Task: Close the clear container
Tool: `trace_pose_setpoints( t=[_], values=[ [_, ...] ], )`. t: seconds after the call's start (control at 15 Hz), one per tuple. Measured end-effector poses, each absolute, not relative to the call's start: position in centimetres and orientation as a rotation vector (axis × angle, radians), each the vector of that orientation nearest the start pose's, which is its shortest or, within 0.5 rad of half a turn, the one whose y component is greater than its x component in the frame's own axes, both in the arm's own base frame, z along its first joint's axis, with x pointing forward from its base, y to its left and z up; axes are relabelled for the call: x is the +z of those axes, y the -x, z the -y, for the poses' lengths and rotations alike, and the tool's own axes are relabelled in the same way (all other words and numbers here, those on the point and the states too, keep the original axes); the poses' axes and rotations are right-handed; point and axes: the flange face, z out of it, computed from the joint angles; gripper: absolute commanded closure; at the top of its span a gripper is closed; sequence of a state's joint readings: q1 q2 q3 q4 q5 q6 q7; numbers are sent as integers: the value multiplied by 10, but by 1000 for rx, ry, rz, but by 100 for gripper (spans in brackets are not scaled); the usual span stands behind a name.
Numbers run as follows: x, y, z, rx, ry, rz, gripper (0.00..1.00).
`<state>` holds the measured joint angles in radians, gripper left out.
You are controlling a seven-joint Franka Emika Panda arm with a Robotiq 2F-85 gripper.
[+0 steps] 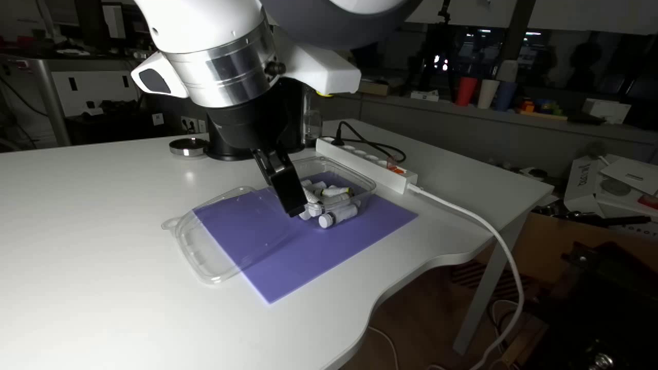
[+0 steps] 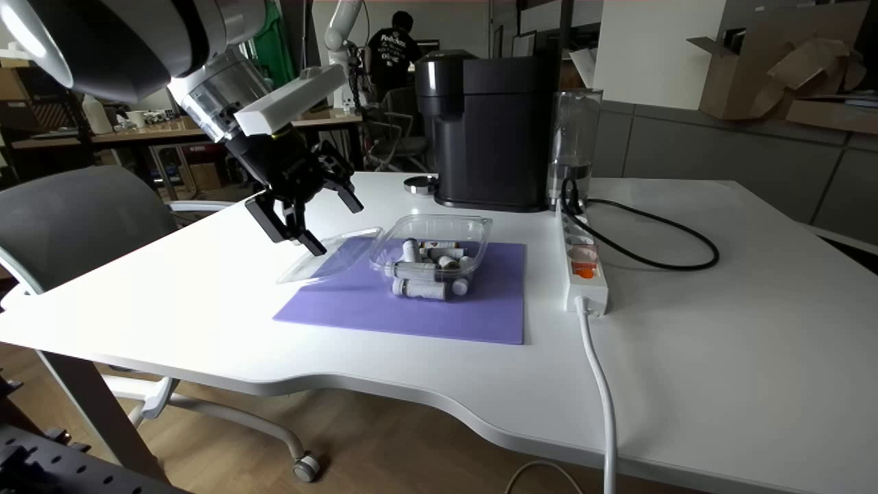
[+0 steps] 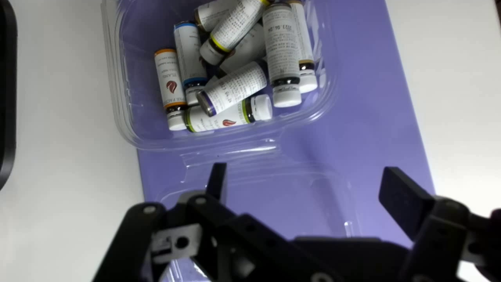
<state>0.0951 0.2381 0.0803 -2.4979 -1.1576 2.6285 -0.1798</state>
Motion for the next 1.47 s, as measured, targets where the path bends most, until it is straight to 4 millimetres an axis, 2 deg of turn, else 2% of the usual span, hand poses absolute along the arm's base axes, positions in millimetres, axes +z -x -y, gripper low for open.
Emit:
trace_pose_setpoints(
  t=[0.33, 0.87, 1.07, 1.47],
  values=[
    [167, -432, -111, 5, 2849, 2202, 0],
    [132, -423, -111, 57, 2811, 2154, 0],
    [121, -425, -112, 82, 2782, 2198, 0],
    [111, -431, -126, 110, 2720, 2436, 0]
  ],
)
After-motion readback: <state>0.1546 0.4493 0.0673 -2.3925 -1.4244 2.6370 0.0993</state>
